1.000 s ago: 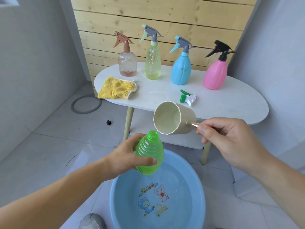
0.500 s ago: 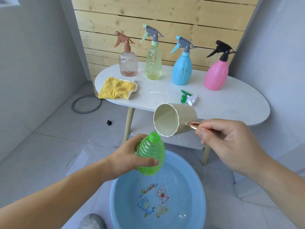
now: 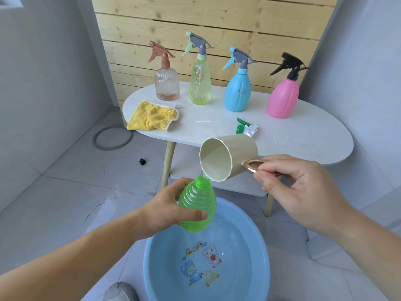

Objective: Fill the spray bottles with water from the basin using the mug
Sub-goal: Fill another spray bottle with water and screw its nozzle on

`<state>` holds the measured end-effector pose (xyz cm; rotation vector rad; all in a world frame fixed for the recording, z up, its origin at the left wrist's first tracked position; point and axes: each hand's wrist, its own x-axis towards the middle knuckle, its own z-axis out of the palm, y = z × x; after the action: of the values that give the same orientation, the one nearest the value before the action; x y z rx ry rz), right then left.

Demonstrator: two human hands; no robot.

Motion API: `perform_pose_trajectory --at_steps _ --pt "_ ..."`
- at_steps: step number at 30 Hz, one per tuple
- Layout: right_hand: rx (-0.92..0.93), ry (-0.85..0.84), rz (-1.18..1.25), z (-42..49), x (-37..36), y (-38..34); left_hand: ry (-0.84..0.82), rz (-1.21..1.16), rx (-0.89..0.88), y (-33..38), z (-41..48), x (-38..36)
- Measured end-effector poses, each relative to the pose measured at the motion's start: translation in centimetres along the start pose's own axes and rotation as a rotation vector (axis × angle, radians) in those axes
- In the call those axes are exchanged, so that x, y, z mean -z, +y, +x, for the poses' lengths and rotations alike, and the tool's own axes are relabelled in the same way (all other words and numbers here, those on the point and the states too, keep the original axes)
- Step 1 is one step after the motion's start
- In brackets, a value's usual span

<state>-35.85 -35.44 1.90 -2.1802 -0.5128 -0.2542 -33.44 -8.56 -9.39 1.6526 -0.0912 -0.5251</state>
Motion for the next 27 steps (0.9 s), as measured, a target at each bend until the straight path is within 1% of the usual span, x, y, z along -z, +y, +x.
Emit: perform_pose_trajectory --at_steps 16,27 --pt "0.074 0.008 -0.051 0.0 -0.2 1.0 0.003 0.039 0.005 0.0 0.0 -0.1" --pt "0.175 0.022 -0.089 0.2 -0.4 1.3 0.003 0.051 0.018 0.0 0.0 -0.1"
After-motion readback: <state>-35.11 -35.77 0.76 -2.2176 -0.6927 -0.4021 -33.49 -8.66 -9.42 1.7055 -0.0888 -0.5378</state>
